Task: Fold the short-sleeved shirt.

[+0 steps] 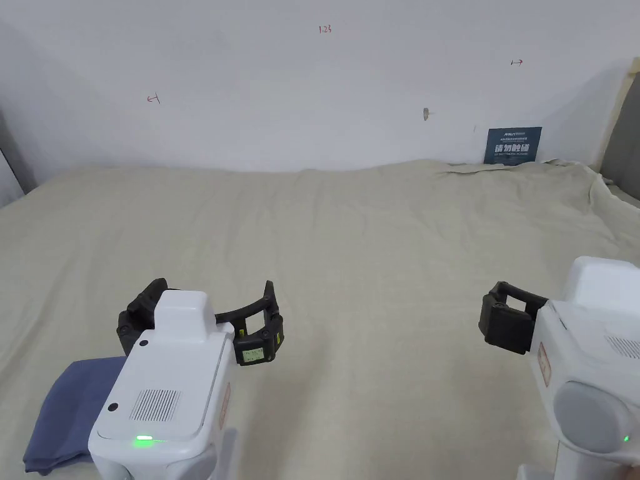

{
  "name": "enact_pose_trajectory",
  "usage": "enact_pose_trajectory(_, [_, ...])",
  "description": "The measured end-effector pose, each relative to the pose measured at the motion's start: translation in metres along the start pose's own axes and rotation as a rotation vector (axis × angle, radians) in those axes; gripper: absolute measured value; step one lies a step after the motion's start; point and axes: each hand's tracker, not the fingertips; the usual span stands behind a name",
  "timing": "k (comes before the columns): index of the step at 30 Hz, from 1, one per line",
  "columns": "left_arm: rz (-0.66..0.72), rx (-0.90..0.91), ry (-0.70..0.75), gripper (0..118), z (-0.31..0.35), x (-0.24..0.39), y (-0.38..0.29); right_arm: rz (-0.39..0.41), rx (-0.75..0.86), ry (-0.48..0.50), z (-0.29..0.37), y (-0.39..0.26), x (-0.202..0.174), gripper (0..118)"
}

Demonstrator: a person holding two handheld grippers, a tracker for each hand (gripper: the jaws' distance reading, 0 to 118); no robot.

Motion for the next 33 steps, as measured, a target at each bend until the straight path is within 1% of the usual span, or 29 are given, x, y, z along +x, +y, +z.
enact_pose_trajectory(2, [-0.002,0.002,-0.002,118,0.001,0.0,0.0,0.004,0.004,0.004,0.0,0.0,0.0,110])
enact_pose_trajectory(6, [-0.001,-0.001,-0.003,118,0.001,0.0,-0.001,0.019,0.034,-0.019,0.001,-0.001,-0.001,110])
enact_pose_trajectory(10, [0.0,0.0,-0.004,118,0.0,0.0,-0.001,-0.013,0.027,0.012,-0.001,0.0,0.005,110])
enact_pose_trajectory(13, [-0.002,0.0,-0.004,118,0.0,0.001,0.0,-0.016,0.03,0.023,-0.004,-0.002,0.008,110])
enact_pose_trajectory(15, [-0.002,0.002,-0.006,118,0.0,0.001,0.0,-0.02,0.099,0.047,-0.003,-0.006,0.011,110])
enact_pose_trajectory(19, [-0.004,0.006,-0.005,118,0.0,0.001,0.001,-0.037,0.259,0.128,0.002,-0.016,0.019,110])
enact_pose_trajectory(20, [-0.004,0.008,-0.004,118,0.0,0.001,0.001,-0.029,0.296,0.115,0.002,-0.017,0.019,110])
enact_pose_trajectory(21, [-0.003,0.009,-0.004,118,0.0,0.0,0.002,-0.004,0.311,0.115,0.001,-0.018,0.019,110])
enact_pose_trajectory(23, [-0.002,0.01,-0.003,118,0.0,0.001,0.002,0.02,0.318,0.104,0.0,-0.019,0.018,110])
enact_pose_trajectory(27, [0.002,0.009,-0.003,118,0.0,0.001,0.002,0.022,0.395,0.07,-0.002,-0.026,0.017,110])
enact_pose_trajectory(30, [0.005,0.011,-0.006,118,0.001,0.002,0.001,0.056,0.407,0.084,-0.003,-0.028,0.018,110])
enact_pose_trajectory(33, [0.0,0.013,-0.004,118,0.002,0.003,0.001,0.073,0.42,0.087,-0.002,-0.031,0.017,110])
